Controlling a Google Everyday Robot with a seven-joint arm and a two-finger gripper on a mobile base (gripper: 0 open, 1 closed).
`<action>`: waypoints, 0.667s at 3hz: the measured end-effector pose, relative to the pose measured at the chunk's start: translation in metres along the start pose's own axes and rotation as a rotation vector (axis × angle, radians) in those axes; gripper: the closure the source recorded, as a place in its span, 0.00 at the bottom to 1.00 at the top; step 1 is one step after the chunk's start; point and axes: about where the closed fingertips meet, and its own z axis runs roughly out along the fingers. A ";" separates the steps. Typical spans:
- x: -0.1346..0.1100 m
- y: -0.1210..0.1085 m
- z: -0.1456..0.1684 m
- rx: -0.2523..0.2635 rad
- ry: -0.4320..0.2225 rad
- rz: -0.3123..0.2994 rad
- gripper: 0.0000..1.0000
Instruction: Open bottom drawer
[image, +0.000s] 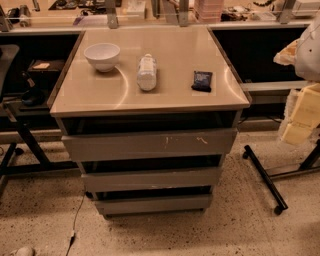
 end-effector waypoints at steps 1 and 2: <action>-0.004 -0.004 0.004 0.014 -0.008 -0.011 0.00; -0.006 -0.005 0.022 0.007 -0.011 -0.019 0.00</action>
Offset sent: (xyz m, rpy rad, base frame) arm 0.0250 0.0147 -0.0588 0.0063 0.0333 0.0332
